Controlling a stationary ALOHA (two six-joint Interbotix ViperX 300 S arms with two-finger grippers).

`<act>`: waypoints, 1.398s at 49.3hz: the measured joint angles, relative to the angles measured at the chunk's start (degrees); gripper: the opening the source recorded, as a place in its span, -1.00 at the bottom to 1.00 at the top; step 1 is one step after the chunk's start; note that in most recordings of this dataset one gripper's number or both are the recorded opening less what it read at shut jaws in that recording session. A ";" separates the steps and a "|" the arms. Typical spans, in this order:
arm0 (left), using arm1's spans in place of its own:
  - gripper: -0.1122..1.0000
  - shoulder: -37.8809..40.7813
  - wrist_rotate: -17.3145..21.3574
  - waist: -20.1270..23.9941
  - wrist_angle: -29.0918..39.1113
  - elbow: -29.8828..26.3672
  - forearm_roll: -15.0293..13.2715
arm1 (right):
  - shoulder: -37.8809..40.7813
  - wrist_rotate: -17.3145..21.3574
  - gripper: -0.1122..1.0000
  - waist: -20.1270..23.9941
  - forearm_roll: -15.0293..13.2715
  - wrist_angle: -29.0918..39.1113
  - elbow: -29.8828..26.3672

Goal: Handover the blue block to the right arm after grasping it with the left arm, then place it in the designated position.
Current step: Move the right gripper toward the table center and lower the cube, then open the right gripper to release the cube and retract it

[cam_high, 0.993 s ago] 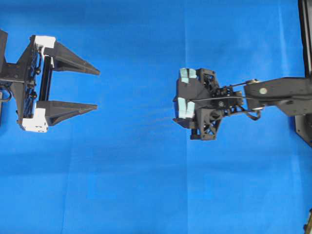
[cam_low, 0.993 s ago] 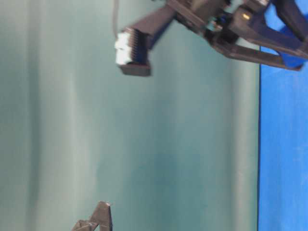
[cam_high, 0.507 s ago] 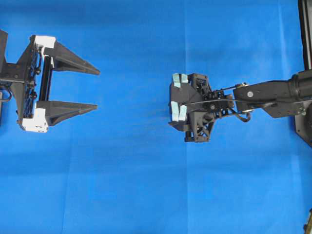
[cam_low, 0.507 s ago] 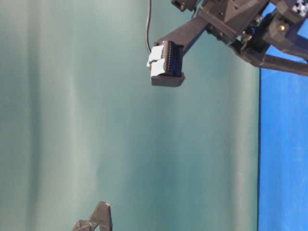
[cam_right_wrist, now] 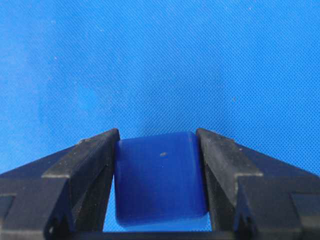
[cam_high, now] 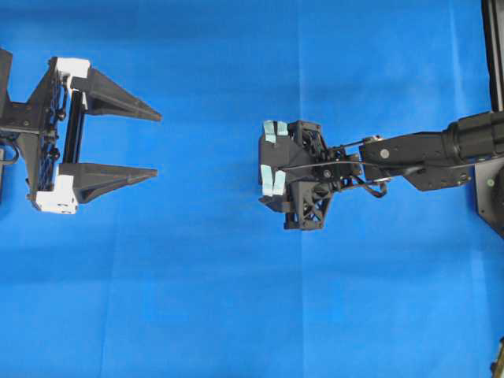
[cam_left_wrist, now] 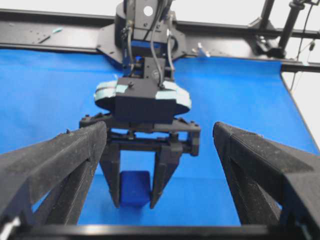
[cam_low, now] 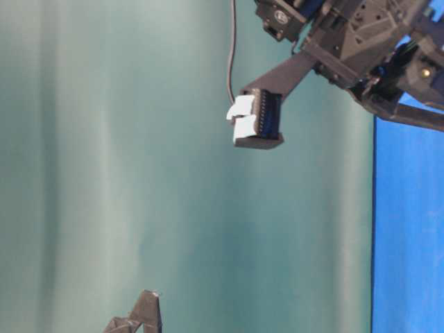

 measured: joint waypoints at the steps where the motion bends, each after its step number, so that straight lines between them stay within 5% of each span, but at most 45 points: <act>1: 0.84 -0.09 0.00 0.00 -0.09 -0.09 0.09 | 0.09 0.00 -0.02 -0.09 -0.09 0.00 0.00; 15: 0.84 0.00 0.00 0.00 -0.09 0.00 0.09 | 0.09 0.09 0.01 -0.18 0.44 0.00 -0.09; 22: 0.84 0.00 0.00 0.00 -0.09 0.00 0.09 | 0.09 0.09 0.73 -0.18 0.53 0.00 -0.09; 25: 0.84 0.00 0.00 0.00 -0.09 0.00 0.09 | 0.09 0.18 0.89 -0.18 0.62 0.00 -0.09; 34: 0.84 0.00 0.00 0.00 -0.09 0.00 0.00 | -0.09 0.18 0.71 -0.18 0.62 0.44 -0.09; 69: 0.84 0.00 -0.09 0.00 -0.09 -0.09 0.09 | -24.26 0.18 0.71 0.35 0.62 18.81 -1.85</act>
